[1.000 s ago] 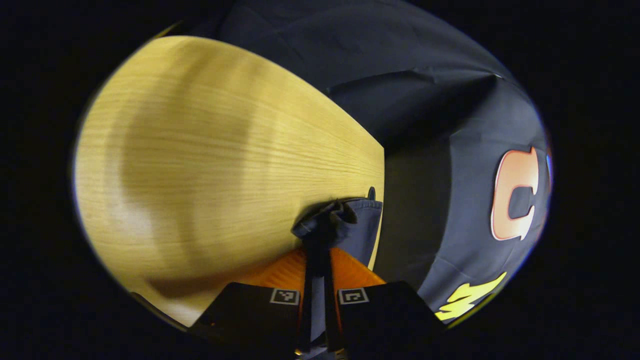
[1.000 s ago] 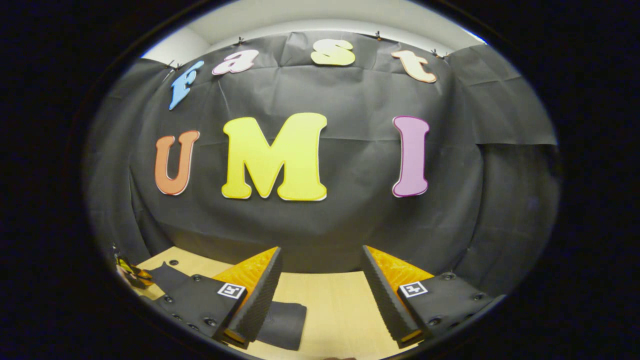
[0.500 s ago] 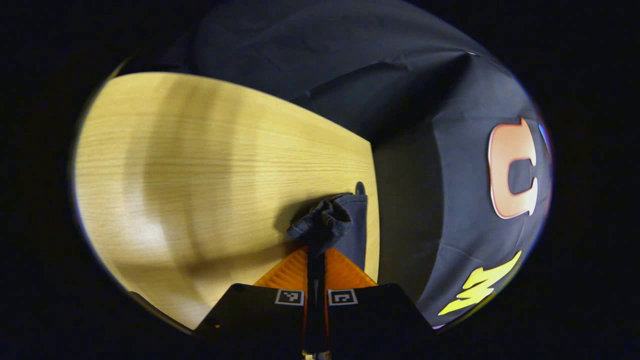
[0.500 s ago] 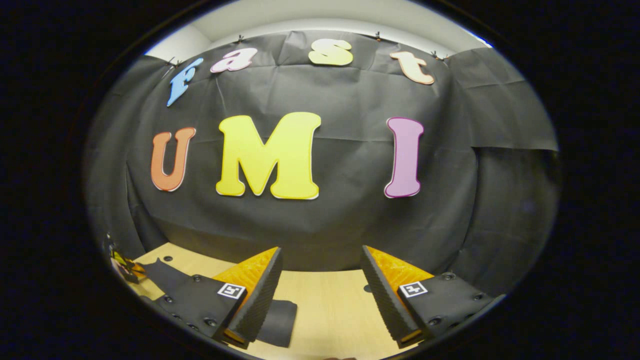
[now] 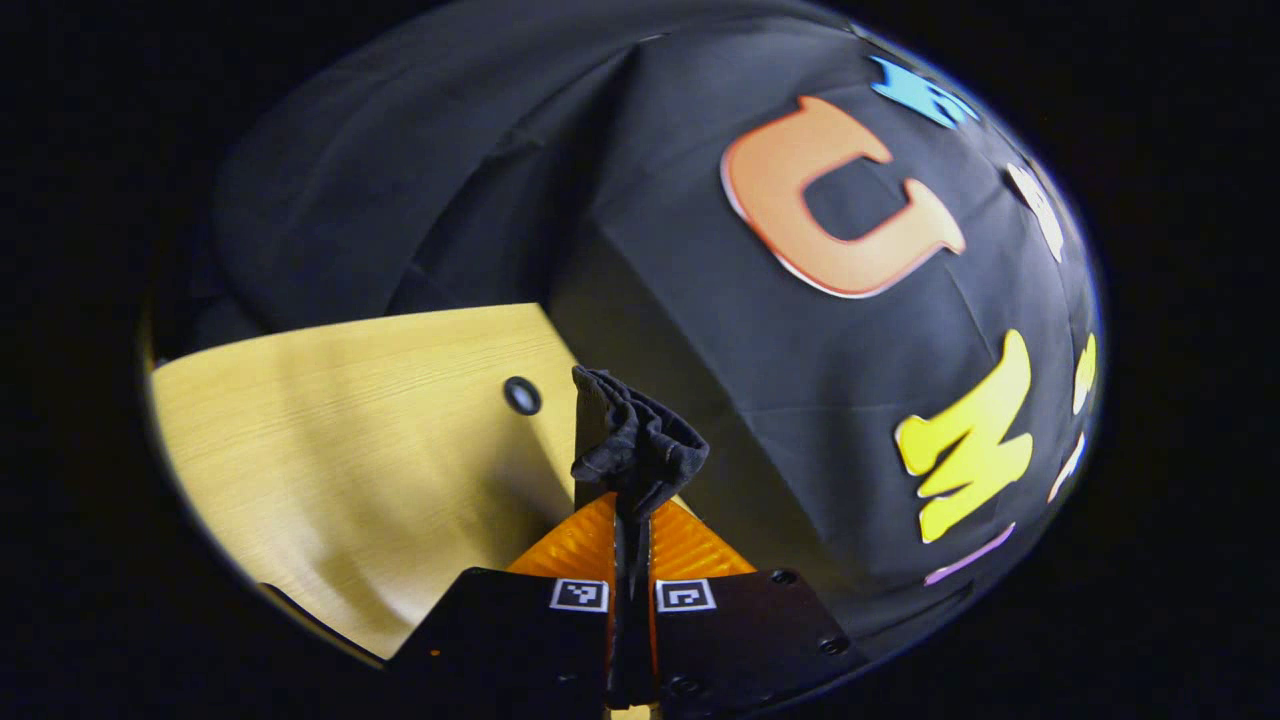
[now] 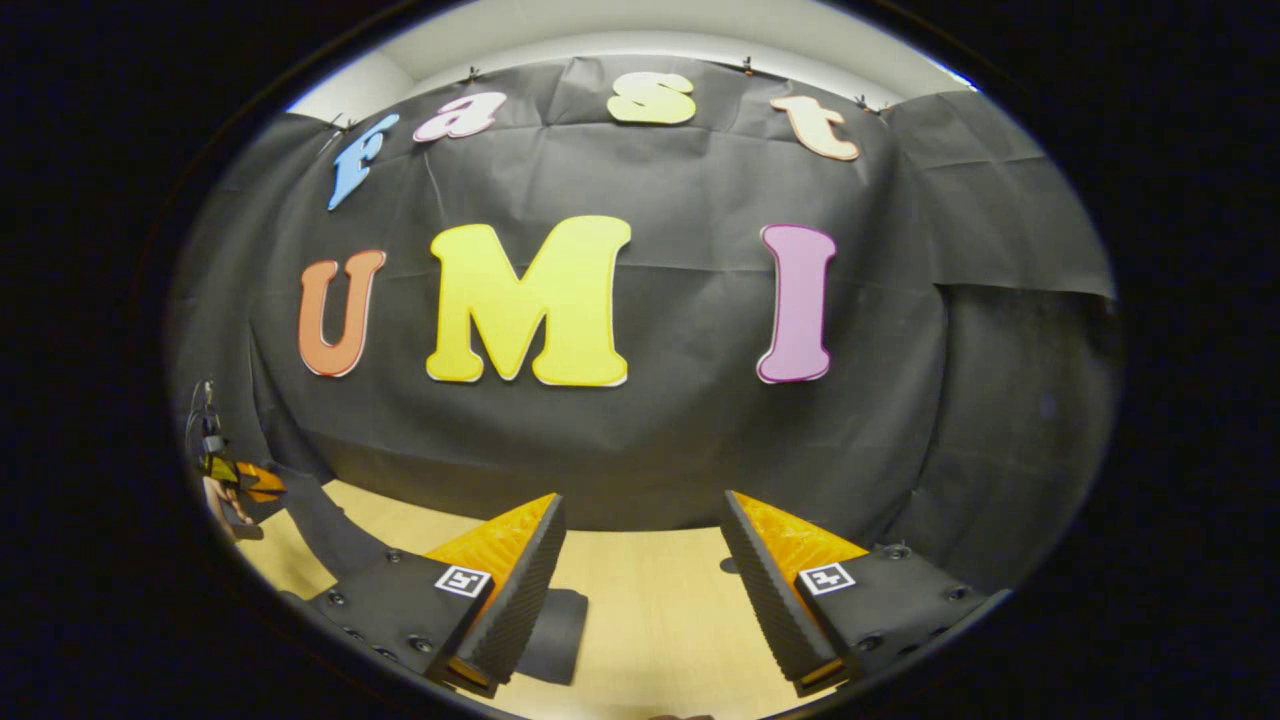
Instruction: Grasp the waist and the cuffs of the jeans and fold them to make the two legs overlap; first hold the waist and fold one-third of the jeans toward the cuffs, then hold the cuffs and fold the remaining one-third in the same direction to finish folding.
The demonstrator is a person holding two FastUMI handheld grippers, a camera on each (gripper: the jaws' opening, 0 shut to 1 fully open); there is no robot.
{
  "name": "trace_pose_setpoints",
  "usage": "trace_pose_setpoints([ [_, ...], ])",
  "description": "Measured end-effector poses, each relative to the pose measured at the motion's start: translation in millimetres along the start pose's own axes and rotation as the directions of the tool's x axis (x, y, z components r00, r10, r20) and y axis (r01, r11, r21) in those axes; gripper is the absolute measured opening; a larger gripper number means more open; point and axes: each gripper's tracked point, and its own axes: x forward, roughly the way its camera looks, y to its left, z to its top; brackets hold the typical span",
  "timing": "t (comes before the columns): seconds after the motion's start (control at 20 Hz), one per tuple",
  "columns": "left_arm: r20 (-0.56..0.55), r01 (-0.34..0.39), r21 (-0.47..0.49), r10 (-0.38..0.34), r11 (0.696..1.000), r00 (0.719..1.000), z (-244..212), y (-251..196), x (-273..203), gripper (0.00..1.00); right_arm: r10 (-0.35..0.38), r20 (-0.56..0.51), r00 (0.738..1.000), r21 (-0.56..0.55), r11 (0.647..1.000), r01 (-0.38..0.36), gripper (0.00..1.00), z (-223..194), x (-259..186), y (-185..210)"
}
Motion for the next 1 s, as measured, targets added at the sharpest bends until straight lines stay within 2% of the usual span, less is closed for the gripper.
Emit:
trace_pose_setpoints([
  [0.05, 0.0, 0.019, 0.044, -0.019, 0.999, 1.0, -1, -20, -3, 0.04, -0.007, -0.003, 1.0, 0.005, 1.0, 0.007, 0.92, -2, -3, -4],
  [0.2, -0.019, 0.073, 0.228, -0.07, 0.971, 0.997, -25, -74, -6, 0.04, -0.024, -0.004, 1.0, 0.015, 1.0, 0.024, 0.99, -4, -8, -15],
  [0.25, -0.024, 0.093, 0.291, -0.09, 0.952, 0.996, -34, -88, -5, 0.04, -0.033, -0.003, 0.999, 0.018, 0.999, 0.033, 0.93, -4, -10, -19],
  [0.4, -0.057, 0.166, 0.471, -0.158, 0.866, 0.986, -71, -138, -4, 0.04, -0.061, -0.011, 0.998, 0.026, 0.998, 0.061, 0.92, -9, -20, -35],
  [0.45, -0.075, 0.19, 0.526, -0.177, 0.829, 0.981, -86, -147, -1, 0.04, -0.073, -0.012, 0.997, 0.028, 0.997, 0.073, 0.96, -9, -24, -41],
  [0.55, -0.117, 0.238, 0.615, -0.212, 0.752, 0.97, -119, -164, 11, 0.03, -0.101, -0.015, 0.995, 0.027, 0.994, 0.101, 0.92, -11, -30, -55],
  [0.65, -0.169, 0.281, 0.653, -0.226, 0.703, 0.959, -152, -167, 29, 0.04, -0.126, -0.02, 0.992, 0.036, 0.991, 0.126, 0.92, -12, -37, -69],
  [0.7, -0.187, 0.293, 0.664, -0.226, 0.688, 0.956, -166, -163, 39, 0.04, -0.138, -0.019, 0.99, 0.044, 0.989, 0.139, 0.95, -12, -40, -75],
  [0.75, -0.213, 0.312, 0.674, -0.227, 0.67, 0.95, -181, -158, 47, 0.04, -0.154, -0.015, 0.988, 0.05, 0.987, 0.155, 0.92, -12, -43, -83],
  [0.9, -0.265, 0.339, 0.74, -0.211, 0.581, 0.941, -215, -147, 59, 0.04, -0.19, -0.027, 0.981, 0.066, 0.979, 0.192, 0.95, -19, -52, -100],
  [1.0, -0.292, 0.349, 0.768, -0.191, 0.538, 0.937, -243, -146, 61, 0.04, -0.208, -0.042, 0.977, 0.078, 0.974, 0.211, 0.95, -27, -59, -111],
])
